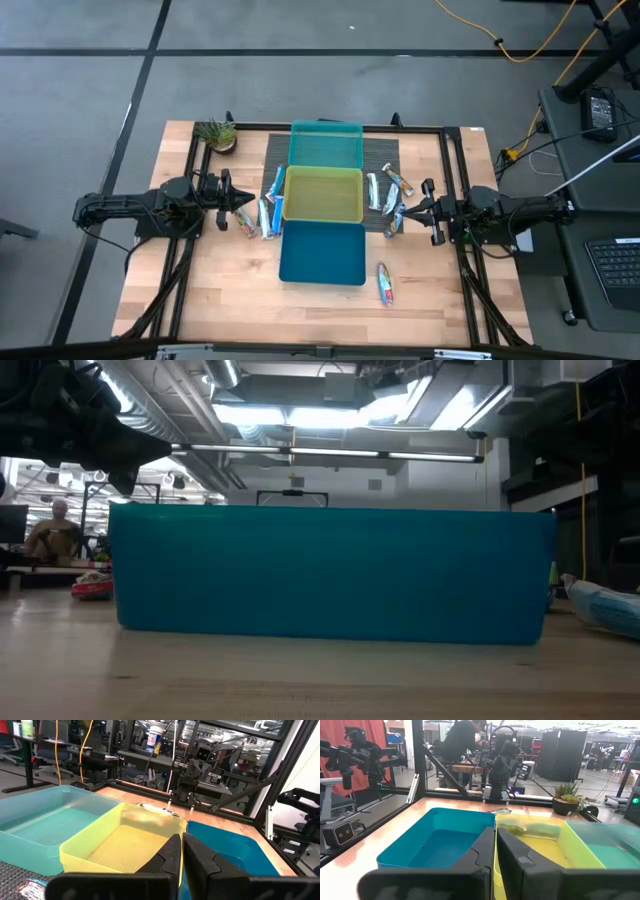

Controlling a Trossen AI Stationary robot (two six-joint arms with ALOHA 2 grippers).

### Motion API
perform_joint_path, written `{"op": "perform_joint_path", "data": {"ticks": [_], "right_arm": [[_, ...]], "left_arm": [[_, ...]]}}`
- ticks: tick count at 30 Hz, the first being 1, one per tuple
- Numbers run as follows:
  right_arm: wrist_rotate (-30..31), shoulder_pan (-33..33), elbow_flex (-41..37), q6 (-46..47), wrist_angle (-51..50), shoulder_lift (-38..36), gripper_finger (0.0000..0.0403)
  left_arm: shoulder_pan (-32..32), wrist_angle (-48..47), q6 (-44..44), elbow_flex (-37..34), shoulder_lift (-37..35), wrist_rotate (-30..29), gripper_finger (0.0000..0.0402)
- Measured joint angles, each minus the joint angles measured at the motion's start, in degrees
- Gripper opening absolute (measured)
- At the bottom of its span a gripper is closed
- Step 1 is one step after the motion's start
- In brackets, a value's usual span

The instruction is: Pick and place Granola Bars by type

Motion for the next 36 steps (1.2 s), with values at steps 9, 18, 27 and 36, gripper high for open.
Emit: {"op": "perform_joint_path", "data": {"ticks": [9,18,27,36], "right_arm": [[-0.02,0.0,0.02,-8.98,0.48,0.0,0.0026],[7.45,-0.04,0.02,0.82,12.43,0.0,0.0026],[16.1,-0.02,3.53,3.87,9.61,1.26,0.0026],[25.79,-0.16,20.65,21.06,-25.49,11.46,0.0028]], "left_arm": [[0.01,0.01,0.0,0.01,-0.01,0.0,0.0008],[0.01,0.0,0.0,0.01,0.0,0.0,0.0013],[0.0,0.06,1.03,0.01,0.01,-2.82,0.0009],[0.0,0.1,1.03,0.01,-0.01,-2.82,0.0012]]}}
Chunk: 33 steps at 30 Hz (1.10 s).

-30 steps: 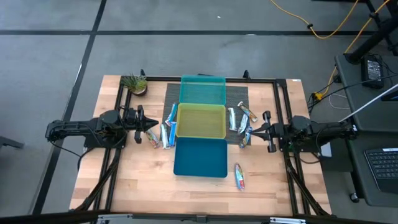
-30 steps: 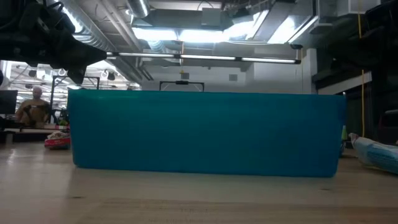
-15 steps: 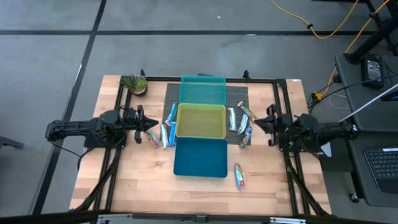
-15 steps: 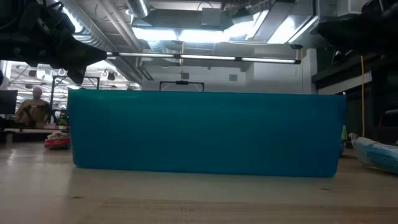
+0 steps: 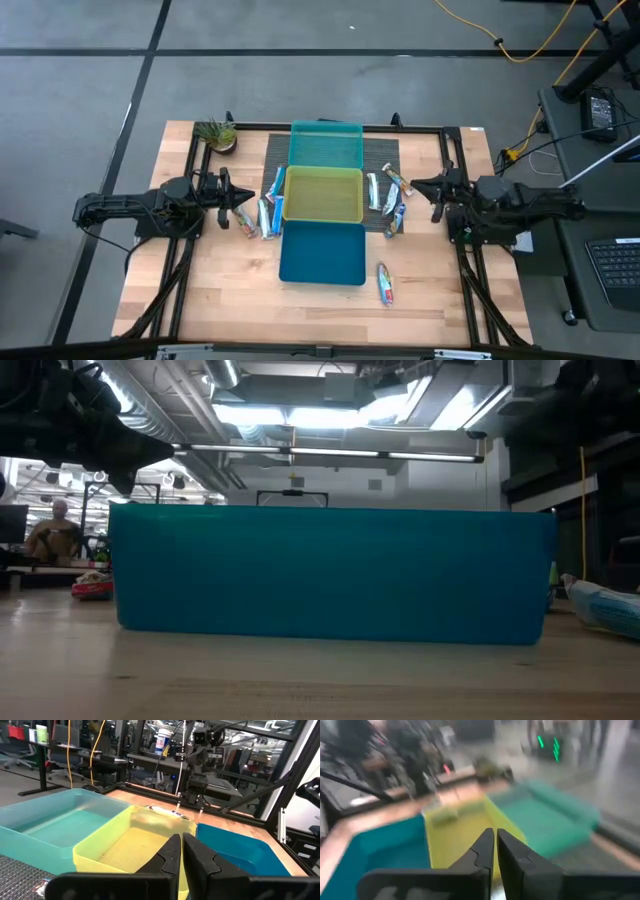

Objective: Pick and place Granola Bars by type
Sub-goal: Put the yellow granola bar into the yellow bin

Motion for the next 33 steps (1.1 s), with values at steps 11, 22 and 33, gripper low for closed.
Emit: {"op": "perform_joint_path", "data": {"ticks": [11,22,33], "right_arm": [[1.67,-6.84,13.85,15.0,-16.03,19.48,0.0179],[-18.33,-28.48,22.37,6.85,-16.03,48.17,0.0252],[-19.77,-38.0,27.98,-8.45,-16.25,71.53,0.0244]], "left_arm": [[-0.02,0.27,-1.5,-0.02,0.01,-0.29,0.0012],[0.0,0.33,-1.51,0.0,0.01,-0.37,0.0011],[-0.01,0.33,-4.02,0.0,0.02,-0.37,0.0011]]}}
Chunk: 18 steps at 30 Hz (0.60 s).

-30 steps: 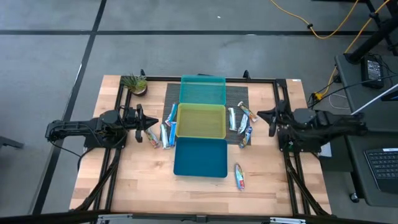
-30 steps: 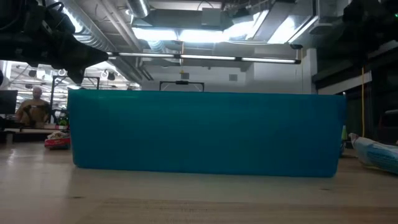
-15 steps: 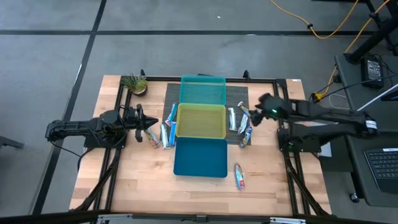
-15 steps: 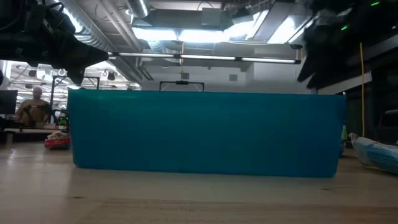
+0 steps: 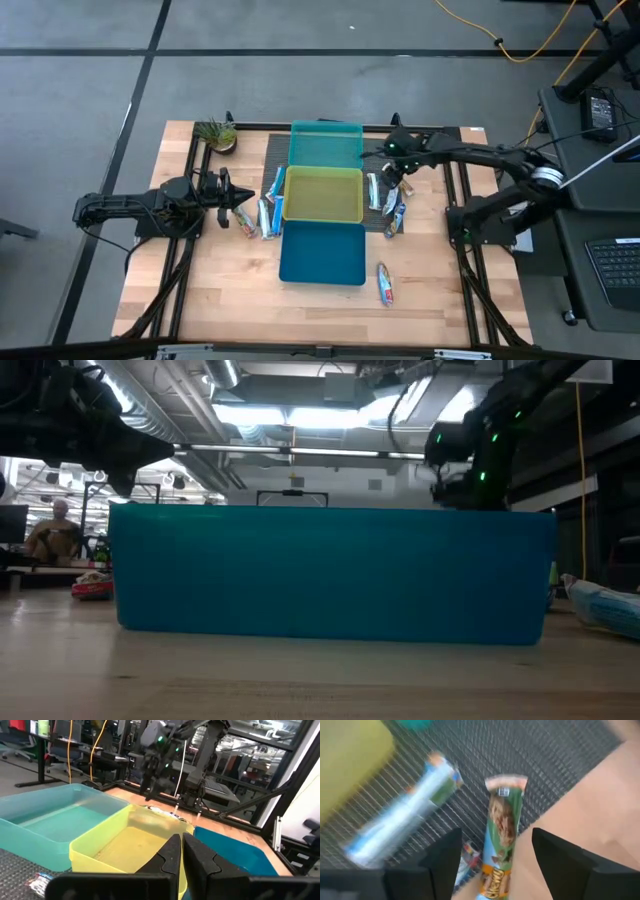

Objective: Pick and place Granola Bars by type
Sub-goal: Put the yellow granola bar into the yellow bin

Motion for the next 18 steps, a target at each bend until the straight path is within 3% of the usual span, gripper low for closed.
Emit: {"op": "perform_joint_path", "data": {"ticks": [9,18], "right_arm": [[-0.01,-0.98,0.02,-5.5,1.61,10.54,0.0243],[-0.26,-0.96,0.24,-5.39,2.34,12.48,0.0226]], "left_arm": [[0.01,0.0,-1.09,-0.02,-0.02,0.0,0.0009],[-0.01,0.0,-1.11,0.0,0.0,-0.02,0.0012]]}}
